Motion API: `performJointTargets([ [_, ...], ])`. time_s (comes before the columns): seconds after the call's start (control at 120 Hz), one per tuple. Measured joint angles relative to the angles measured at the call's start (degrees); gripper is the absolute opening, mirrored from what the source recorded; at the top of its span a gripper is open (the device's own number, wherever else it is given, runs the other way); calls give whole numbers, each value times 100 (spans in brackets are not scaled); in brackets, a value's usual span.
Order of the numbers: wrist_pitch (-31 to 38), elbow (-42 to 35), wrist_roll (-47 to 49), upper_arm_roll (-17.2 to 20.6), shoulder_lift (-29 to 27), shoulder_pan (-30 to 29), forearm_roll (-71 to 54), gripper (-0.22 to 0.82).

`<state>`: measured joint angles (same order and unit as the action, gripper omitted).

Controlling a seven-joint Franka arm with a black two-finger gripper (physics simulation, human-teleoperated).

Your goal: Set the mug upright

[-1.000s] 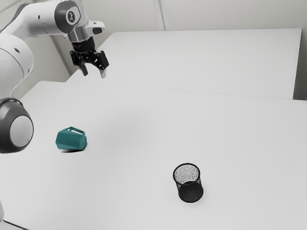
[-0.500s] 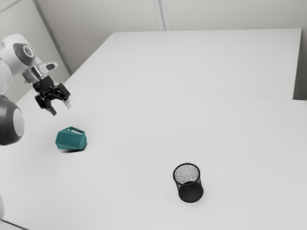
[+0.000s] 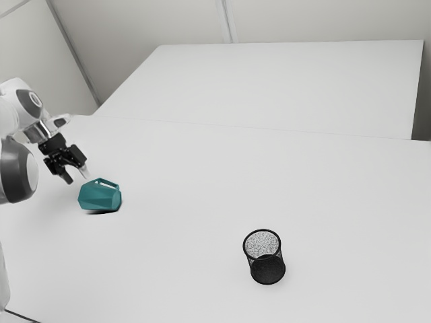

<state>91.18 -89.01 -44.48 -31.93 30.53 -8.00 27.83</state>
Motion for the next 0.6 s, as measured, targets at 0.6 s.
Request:
performJointTargets([
  [0.6, -2, -372, -1067, -116, 55, -21, 764, 60],
])
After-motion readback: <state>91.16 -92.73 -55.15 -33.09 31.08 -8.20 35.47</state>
